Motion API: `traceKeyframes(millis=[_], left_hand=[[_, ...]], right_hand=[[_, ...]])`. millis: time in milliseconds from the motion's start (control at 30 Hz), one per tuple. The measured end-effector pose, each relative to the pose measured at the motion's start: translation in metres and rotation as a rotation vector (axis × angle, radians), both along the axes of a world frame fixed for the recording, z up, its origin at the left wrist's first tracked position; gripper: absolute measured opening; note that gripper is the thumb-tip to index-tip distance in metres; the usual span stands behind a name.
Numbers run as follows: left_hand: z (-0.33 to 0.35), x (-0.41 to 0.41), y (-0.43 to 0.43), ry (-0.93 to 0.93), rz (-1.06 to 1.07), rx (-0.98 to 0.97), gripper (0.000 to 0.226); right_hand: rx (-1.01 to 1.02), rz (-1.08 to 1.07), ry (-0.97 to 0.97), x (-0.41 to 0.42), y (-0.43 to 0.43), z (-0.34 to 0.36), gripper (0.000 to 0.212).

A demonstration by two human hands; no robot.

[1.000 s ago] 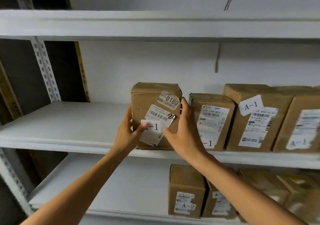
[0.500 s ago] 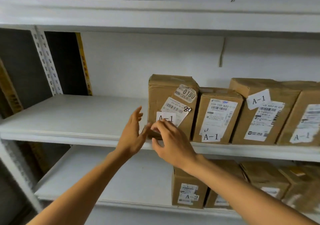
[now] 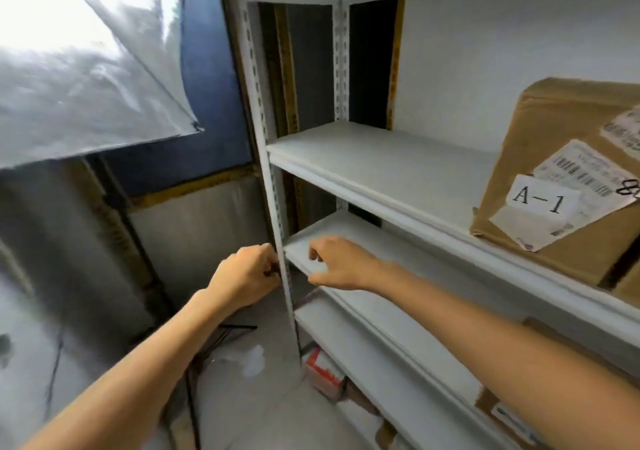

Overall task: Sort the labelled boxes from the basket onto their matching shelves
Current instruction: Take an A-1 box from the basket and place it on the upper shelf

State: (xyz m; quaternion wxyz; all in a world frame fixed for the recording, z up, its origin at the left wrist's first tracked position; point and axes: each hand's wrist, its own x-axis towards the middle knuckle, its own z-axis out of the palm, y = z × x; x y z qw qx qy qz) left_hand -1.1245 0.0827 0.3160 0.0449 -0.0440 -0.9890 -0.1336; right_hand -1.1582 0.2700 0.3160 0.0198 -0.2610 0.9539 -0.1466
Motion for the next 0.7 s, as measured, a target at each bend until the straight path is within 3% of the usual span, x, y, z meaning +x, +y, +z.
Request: traceKeyframes(millis=[333, 700], left_hand=[[-0.094, 0.24, -0.061, -0.174, 0.666, 0.113, 0.035], [-0.111, 0.601, -0.031, -0.224, 1.413, 0.296, 0.034]], right_hand=[[0.077, 0.702, -0.112, 0.119, -0.111, -0.082, 0.051], [0.21, 1.545, -0.111, 0.416, -0.225, -0.098, 0.056]])
